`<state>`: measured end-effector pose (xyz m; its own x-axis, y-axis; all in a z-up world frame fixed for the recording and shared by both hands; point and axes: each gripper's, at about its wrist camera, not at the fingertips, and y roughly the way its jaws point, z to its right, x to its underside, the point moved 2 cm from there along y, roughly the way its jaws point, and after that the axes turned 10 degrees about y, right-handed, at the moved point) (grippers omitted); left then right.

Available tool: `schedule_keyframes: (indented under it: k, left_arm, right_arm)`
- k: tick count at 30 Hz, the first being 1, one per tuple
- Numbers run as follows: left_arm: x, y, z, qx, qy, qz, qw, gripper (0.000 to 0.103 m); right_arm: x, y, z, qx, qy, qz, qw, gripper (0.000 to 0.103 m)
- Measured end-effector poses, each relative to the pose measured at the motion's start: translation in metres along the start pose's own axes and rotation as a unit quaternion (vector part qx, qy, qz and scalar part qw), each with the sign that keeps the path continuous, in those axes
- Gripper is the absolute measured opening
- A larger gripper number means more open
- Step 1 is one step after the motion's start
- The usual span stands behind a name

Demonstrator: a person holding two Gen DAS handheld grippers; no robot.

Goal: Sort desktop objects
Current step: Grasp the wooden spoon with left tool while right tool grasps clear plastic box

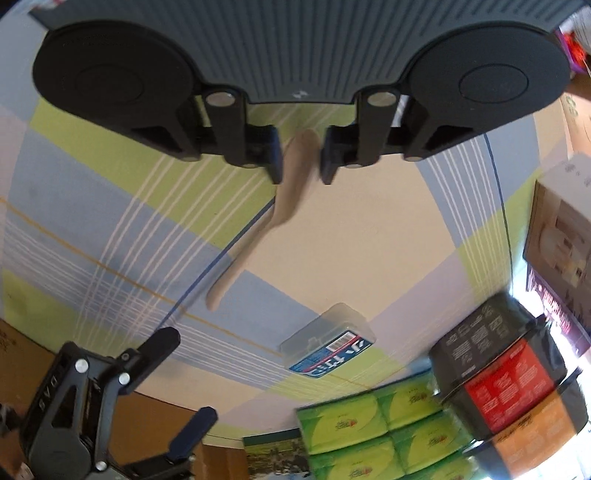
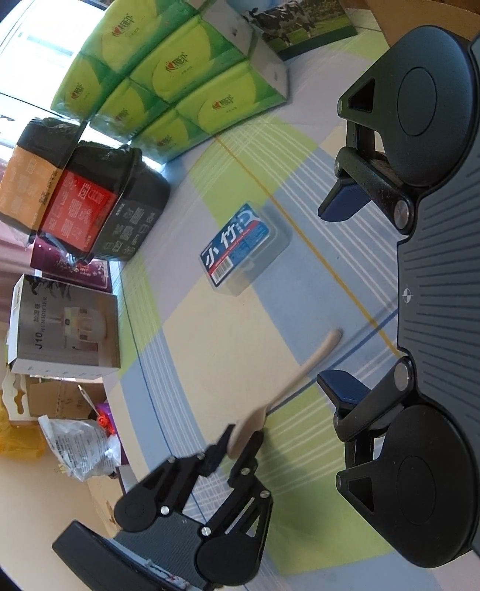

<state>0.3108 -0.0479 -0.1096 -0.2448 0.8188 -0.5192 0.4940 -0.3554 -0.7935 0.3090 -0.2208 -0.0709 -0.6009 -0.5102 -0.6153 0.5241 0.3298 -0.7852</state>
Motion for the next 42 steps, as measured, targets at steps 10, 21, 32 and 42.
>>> schedule_keyframes:
  k: [10, 21, 32, 42]
  left_arm:
    - [0.009, -0.008, -0.017, -0.025, -0.172, 0.015, 0.9847, 0.006]
    - [0.016, -0.002, -0.043, -0.05, -0.247, 0.028, 0.9673, 0.005]
    - [0.016, 0.002, -0.046, -0.061, -0.256, 0.037, 0.9641, 0.005]
    - [0.013, 0.006, -0.05, -0.068, -0.267, 0.04, 0.9604, 0.005]
  right_arm:
    - [-0.013, 0.016, 0.008, 0.002, 0.018, 0.002, 1.0, 0.086]
    - [-0.041, 0.056, 0.03, 0.017, 0.001, 0.023, 1.0, 0.086]
    - [-0.061, 0.105, 0.036, 0.002, -0.063, 0.008, 0.998, 0.086]
    - [-0.069, 0.105, 0.048, 0.016, -0.007, 0.002, 1.0, 0.03]
